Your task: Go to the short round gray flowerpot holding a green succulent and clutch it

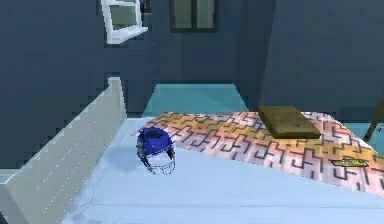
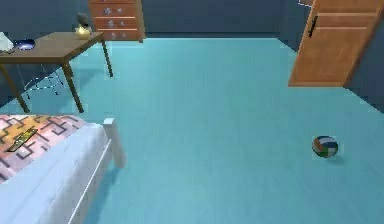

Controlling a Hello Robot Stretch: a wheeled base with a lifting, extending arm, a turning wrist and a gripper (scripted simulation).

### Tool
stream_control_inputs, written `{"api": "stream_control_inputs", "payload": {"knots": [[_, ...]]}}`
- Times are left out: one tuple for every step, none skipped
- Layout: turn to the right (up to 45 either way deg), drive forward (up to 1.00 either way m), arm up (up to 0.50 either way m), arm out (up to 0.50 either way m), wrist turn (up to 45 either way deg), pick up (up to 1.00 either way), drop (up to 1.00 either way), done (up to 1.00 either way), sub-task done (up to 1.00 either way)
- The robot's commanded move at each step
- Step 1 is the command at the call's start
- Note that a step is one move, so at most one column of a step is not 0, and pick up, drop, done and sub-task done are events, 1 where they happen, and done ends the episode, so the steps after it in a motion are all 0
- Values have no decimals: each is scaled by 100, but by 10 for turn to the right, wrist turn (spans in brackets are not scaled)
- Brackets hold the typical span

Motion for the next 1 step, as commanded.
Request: {"api": "stream_control_inputs", "payload": {"knots": [[450,0,0,0,0,0,0,0,0]]}}
